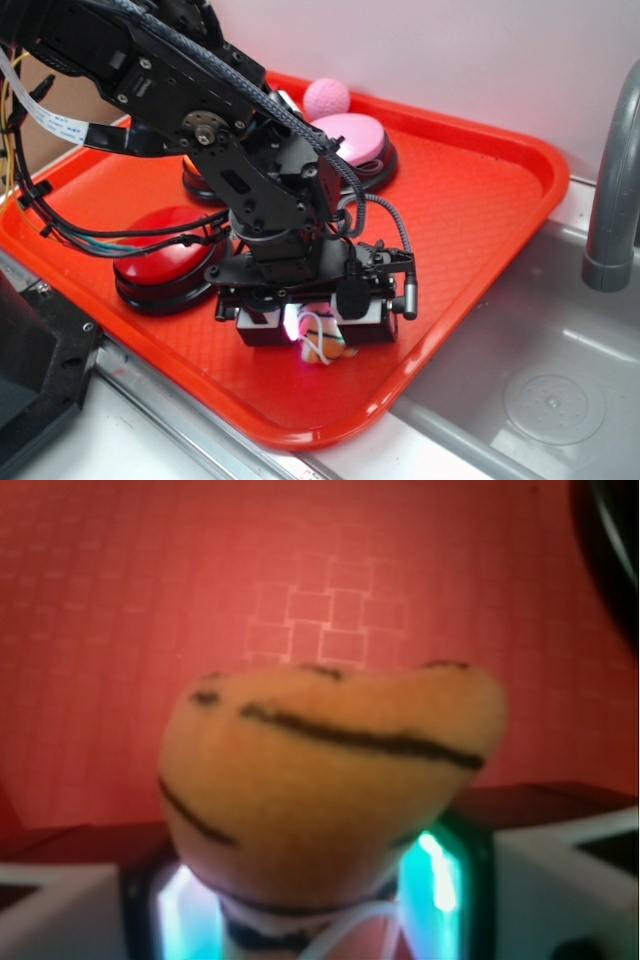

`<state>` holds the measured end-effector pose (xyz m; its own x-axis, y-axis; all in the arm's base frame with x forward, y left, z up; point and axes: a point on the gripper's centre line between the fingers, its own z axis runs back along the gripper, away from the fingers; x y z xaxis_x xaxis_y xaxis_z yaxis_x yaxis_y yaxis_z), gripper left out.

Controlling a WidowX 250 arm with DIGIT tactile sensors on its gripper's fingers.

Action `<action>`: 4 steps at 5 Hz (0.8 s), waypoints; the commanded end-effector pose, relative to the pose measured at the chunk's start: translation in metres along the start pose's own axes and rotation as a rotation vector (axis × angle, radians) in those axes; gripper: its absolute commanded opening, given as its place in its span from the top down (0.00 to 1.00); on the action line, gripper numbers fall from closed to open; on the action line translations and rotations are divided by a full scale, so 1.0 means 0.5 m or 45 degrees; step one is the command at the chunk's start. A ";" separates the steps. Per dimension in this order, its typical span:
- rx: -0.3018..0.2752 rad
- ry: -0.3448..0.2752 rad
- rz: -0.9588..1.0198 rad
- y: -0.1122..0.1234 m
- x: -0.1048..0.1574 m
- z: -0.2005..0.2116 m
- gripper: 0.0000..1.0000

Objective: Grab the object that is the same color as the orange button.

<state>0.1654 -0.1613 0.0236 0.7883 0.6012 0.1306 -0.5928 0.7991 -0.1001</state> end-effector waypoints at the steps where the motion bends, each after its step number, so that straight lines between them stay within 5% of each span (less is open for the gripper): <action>1: -0.064 0.016 -0.110 0.014 0.082 0.106 1.00; 4: -0.111 0.089 -0.460 0.124 0.251 0.285 1.00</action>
<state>0.1897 -0.0334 0.1640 0.9579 0.2797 0.0652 -0.2710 0.9553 -0.1179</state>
